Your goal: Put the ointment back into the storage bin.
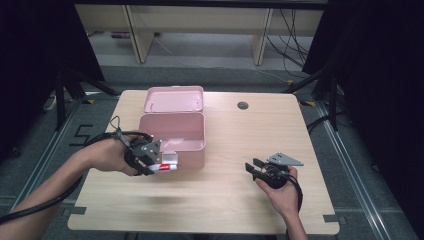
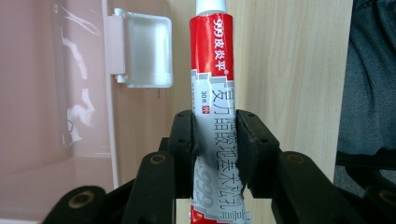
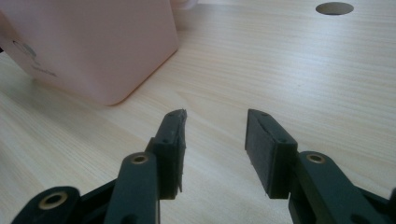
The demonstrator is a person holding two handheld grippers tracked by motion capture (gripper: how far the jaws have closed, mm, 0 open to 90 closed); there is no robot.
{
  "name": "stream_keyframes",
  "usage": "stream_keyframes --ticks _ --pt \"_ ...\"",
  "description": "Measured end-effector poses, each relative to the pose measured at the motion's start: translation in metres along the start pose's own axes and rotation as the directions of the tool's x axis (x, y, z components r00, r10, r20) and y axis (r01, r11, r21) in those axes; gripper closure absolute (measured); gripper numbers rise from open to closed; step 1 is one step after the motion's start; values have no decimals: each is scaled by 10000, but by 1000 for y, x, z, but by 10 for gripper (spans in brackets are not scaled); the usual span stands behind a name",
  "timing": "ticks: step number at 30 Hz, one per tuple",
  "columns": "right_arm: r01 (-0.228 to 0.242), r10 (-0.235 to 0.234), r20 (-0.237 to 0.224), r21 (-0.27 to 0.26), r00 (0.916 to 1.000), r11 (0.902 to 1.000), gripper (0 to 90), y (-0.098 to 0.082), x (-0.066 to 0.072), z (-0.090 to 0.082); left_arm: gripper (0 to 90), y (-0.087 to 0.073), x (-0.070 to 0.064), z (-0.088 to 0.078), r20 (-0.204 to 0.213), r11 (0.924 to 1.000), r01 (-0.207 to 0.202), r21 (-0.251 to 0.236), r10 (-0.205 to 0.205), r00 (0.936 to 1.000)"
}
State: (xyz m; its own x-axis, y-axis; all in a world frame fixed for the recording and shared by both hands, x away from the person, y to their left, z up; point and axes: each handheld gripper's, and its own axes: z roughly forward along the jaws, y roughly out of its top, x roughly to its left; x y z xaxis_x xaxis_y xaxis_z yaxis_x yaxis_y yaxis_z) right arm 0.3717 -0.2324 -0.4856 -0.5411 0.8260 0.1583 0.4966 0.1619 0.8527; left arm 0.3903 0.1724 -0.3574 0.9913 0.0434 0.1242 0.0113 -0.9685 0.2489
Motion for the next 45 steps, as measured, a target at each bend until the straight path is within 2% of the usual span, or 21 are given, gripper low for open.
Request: stream_keyframes --ticks 7,8,9,12,19,21,25,38,41,42,45 --pt "-90 89 -155 -97 9998 9999 590 -1 0 2 686 1 1 -3 -8 10000 -25 18 25 10000" --pt "-258 256 -272 -67 9993 9996 590 -1 1 2 686 1 2 -4 -30 10000 -22 4 22 10000" --pt "82 -83 -54 -126 10000 9999 590 -1 0 2 686 2 2 -4 -30 10000 -22 3 22 10000" --pt "-159 158 -231 -23 9996 9999 591 -1 1 2 686 3 3 -6 -59 10000 -53 43 53 10000" --pt "-175 176 -166 54 9997 9998 590 0 0 1 686 6 7 -10 -132 9999 -139 2 139 9998" --pt "-153 154 -362 31 9992 9999 590 -1 0 2 686 7 9 -11 -155 9999 -159 -5 159 9998" --pt "-142 145 -400 68 9991 9999 590 -1 -1 2 686 9 11 -13 -192 9998 -187 -25 187 9996" --pt "-149 151 -377 47 9992 9999 590 -1 -1 2 686 13 19 -22 -400 9999 -115 -70 112 9991" --pt "-54 53 -184 -42 9998 10000 590 -1 0 2 686 14 22 -24 -463 9999 -100 -68 97 9989" --pt "-178 177 -334 -16 9993 9998 590 -2 0 2 686 14 23 -25 -504 9999 -113 -75 109 9987" --pt "-172 171 -217 -74 9996 9998 590 -2 0 2 686 15 25 -26 -538 9999 -107 -87 102 9985"
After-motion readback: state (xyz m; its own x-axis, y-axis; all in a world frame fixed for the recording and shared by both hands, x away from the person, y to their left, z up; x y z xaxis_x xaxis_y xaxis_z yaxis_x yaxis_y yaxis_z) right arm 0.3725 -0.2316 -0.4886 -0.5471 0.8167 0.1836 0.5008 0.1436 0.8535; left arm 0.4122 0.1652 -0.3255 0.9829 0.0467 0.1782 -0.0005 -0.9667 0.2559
